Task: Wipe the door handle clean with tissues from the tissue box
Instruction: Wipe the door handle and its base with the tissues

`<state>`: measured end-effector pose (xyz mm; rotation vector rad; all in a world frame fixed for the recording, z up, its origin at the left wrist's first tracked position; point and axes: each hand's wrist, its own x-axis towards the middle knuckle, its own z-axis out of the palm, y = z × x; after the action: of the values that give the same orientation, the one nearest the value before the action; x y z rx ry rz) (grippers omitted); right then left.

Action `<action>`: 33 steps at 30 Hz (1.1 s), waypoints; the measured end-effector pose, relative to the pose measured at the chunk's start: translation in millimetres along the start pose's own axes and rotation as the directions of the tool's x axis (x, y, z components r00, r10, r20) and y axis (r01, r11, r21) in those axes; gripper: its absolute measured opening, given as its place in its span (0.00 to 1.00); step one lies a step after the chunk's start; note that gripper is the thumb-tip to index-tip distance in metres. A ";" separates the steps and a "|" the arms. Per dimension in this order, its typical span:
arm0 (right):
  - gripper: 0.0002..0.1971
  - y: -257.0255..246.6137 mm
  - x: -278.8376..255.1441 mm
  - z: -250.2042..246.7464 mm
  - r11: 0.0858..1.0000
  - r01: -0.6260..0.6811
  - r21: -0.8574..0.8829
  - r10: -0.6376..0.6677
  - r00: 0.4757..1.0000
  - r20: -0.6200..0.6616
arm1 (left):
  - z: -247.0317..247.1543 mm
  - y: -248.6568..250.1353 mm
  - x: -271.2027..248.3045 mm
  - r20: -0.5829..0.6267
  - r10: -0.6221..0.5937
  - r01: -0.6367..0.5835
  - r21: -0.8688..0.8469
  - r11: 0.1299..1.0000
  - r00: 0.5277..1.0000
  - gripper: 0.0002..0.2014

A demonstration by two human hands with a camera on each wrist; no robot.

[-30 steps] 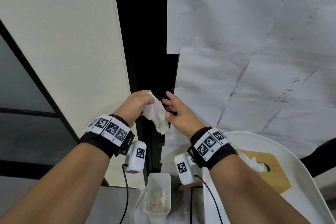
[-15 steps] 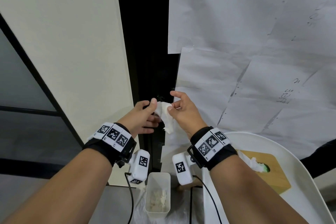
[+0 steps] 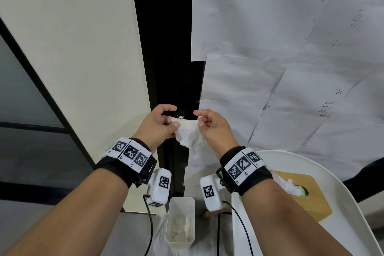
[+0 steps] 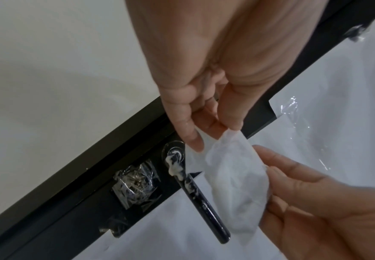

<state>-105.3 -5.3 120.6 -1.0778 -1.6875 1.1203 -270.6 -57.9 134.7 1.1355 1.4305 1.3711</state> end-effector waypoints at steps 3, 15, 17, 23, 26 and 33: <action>0.16 -1.5 0.2 -0.6 0.998 0.011 -0.070 -0.010 1.000 0.017 | -0.5 2.3 2.6 0.020 0.035 -0.037 0.080 0.996 0.999 0.13; 0.20 -5.1 5.5 -0.5 0.950 0.101 -0.295 -0.127 0.989 -0.071 | -5.1 -4.4 11.3 -0.051 0.071 -0.041 0.449 0.892 0.996 0.05; 0.23 -2.2 3.8 0.5 0.925 0.121 -0.360 -0.137 0.990 -0.021 | -1.7 -5.2 11.5 -0.098 -0.099 0.118 0.218 0.969 0.990 0.06; 0.38 3.1 -8.8 12.3 0.687 0.141 -0.713 -0.020 0.984 0.176 | 7.1 1.3 6.2 -0.075 -0.296 0.272 -0.233 0.934 0.952 0.09; 0.41 1.7 -13.9 17.5 0.589 0.170 -0.790 -0.016 0.980 0.199 | 11.5 4.3 5.0 -0.018 -0.285 0.269 -0.279 0.922 0.958 0.08; 0.34 11.2 -24.2 28.5 0.329 0.290 -0.899 -0.192 0.952 0.237 | 19.1 1.3 8.3 -0.031 -0.305 0.285 -0.279 0.917 0.952 0.08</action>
<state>-122.4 -32.4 98.3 -1.3349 -2.5446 -0.1607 -254.0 -45.2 135.1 0.6667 1.3510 1.3516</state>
